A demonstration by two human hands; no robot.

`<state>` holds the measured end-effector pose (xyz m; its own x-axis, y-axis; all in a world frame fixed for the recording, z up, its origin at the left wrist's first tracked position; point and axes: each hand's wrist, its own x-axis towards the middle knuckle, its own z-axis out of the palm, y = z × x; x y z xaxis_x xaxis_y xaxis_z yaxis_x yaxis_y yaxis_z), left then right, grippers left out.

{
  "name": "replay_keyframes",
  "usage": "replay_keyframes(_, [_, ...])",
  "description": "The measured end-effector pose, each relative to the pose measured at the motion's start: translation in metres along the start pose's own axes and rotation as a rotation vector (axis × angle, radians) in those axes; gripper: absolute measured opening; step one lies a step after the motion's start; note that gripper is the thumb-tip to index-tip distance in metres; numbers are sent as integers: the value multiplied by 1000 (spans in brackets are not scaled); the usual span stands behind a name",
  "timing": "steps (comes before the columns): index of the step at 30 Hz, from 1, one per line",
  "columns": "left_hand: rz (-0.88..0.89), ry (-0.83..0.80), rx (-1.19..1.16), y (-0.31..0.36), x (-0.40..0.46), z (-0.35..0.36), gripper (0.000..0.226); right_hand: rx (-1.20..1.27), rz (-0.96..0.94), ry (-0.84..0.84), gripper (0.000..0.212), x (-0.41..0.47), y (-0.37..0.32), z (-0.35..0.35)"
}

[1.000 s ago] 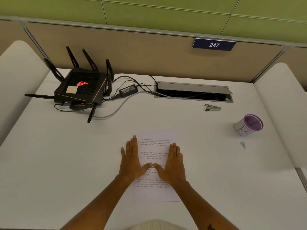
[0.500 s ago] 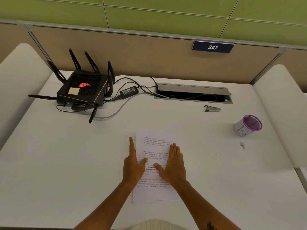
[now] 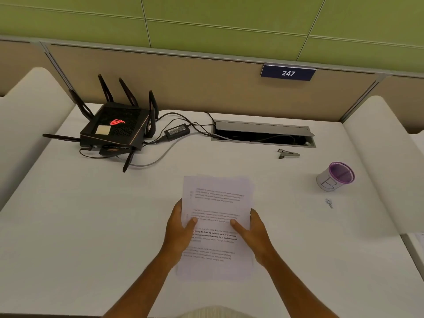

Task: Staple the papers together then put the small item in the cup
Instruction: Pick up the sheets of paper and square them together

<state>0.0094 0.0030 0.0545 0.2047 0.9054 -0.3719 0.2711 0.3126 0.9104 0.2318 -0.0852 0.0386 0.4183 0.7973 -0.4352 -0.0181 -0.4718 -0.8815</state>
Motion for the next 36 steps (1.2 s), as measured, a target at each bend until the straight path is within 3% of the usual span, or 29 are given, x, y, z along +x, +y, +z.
replay_keyframes(5, [-40,-74,10,7,-5,13,42,-5,4,43,37,-7,-7,7])
replay_keyframes(12, [73,28,-64,37,-14,12,39,153,-34,121,27,-19,-36,-9])
replay_keyframes(20, [267,92,-166,81,-25,16,49,207,-310,148,44,-38,-82,-14])
replay_keyframes(27, [187,44,-87,52,-22,27,76,127,-275,161,55,-38,-56,2])
replay_keyframes(36, [161,60,-85,40,-15,32,75,144,-260,182,55,-35,-50,14])
